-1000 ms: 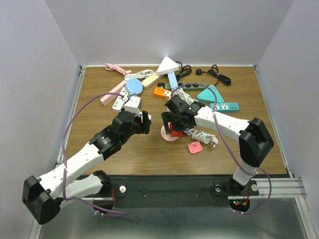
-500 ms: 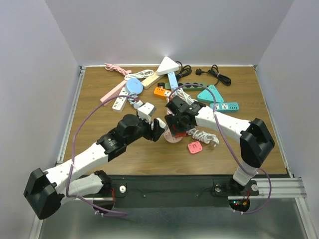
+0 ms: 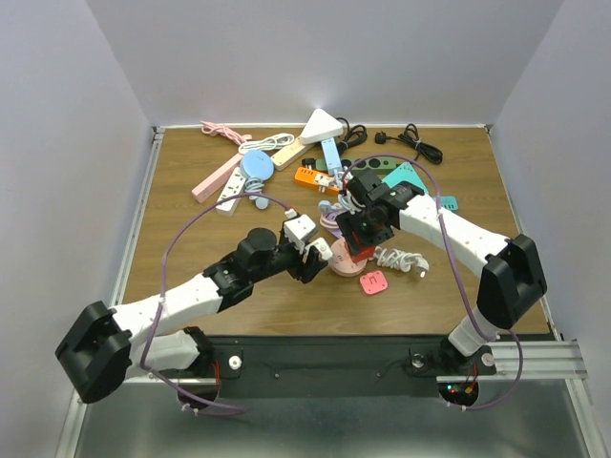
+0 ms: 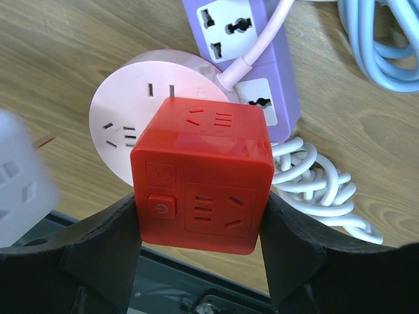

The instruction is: Insert the plug

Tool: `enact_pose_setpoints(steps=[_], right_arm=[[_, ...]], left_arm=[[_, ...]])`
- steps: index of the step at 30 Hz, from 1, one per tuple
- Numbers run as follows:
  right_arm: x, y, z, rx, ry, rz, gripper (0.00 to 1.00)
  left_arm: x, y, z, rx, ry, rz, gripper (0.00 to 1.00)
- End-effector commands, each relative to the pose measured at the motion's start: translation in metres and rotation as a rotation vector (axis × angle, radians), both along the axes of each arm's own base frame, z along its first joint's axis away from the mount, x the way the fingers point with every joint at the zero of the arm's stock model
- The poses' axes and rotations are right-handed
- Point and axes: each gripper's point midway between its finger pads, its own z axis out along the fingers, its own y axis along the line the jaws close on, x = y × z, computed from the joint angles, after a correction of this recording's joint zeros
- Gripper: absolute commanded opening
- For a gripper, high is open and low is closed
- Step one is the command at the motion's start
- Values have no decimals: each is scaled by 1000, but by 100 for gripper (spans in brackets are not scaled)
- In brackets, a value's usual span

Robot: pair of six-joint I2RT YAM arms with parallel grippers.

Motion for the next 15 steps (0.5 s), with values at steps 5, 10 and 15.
enact_pose_setpoints(steps=[5, 10, 15], right_arm=[[-21, 0, -1, 22, 75, 64, 47], [-25, -1, -6, 19, 96, 65, 46], [-27, -1, -9, 16, 108, 58, 46]], left_arm=[[10, -36, 16, -8, -93, -141, 0], [9, -40, 2, -6, -77, -161, 0], [7, -46, 10, -26, -92, -178, 0]])
